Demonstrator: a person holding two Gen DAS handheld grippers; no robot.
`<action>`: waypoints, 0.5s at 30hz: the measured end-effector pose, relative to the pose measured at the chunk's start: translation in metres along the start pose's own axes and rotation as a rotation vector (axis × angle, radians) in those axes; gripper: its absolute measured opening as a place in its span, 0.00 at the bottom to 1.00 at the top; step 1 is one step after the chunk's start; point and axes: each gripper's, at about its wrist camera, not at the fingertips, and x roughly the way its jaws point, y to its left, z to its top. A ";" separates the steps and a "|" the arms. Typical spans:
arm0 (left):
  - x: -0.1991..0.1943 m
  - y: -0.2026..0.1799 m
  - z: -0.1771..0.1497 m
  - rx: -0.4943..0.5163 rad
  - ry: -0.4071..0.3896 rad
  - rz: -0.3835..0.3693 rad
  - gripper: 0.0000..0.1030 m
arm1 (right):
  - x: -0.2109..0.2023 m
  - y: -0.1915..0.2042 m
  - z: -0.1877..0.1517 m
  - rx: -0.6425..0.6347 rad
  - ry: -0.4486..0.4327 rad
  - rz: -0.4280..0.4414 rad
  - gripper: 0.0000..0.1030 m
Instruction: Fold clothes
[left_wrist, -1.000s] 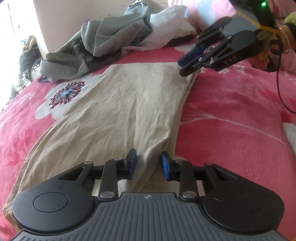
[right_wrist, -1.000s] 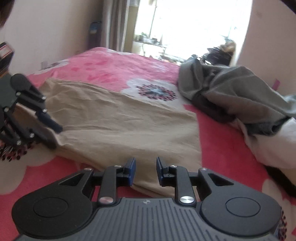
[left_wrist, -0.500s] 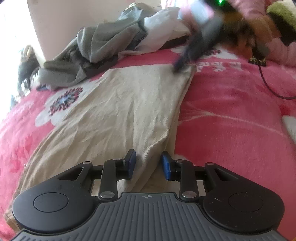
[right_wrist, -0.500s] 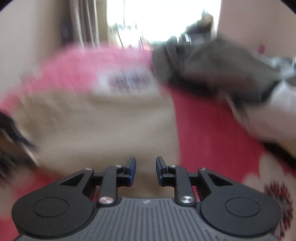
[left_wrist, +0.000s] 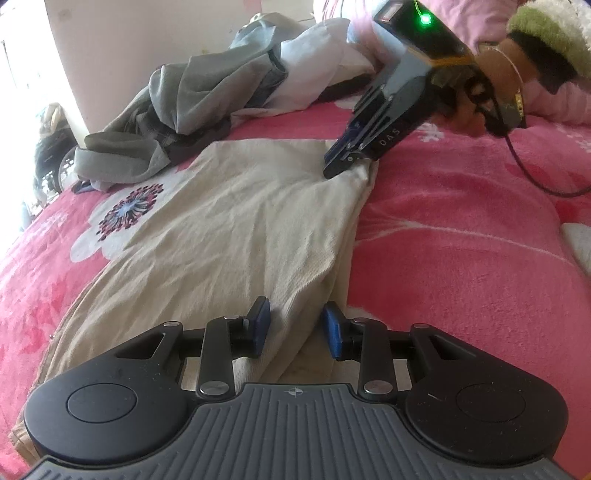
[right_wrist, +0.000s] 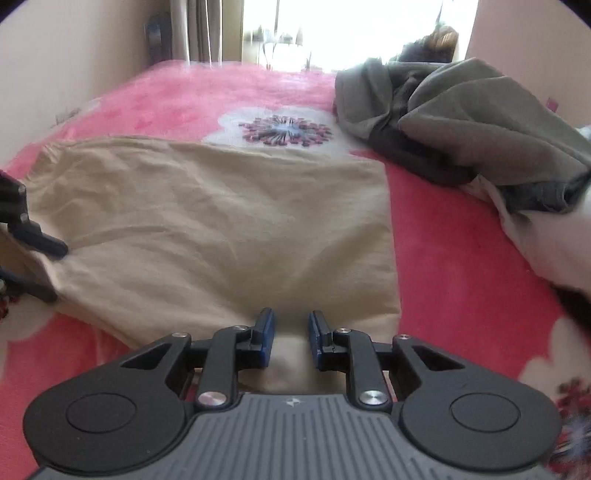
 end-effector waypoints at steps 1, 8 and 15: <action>0.000 0.000 0.000 -0.001 0.000 0.002 0.31 | -0.001 0.000 0.007 -0.001 0.023 -0.004 0.20; 0.000 0.005 -0.001 -0.027 -0.002 -0.015 0.31 | -0.015 0.003 0.040 0.026 -0.049 0.088 0.20; 0.000 0.006 0.000 -0.032 -0.002 -0.020 0.32 | 0.004 0.003 0.029 0.080 -0.027 0.116 0.20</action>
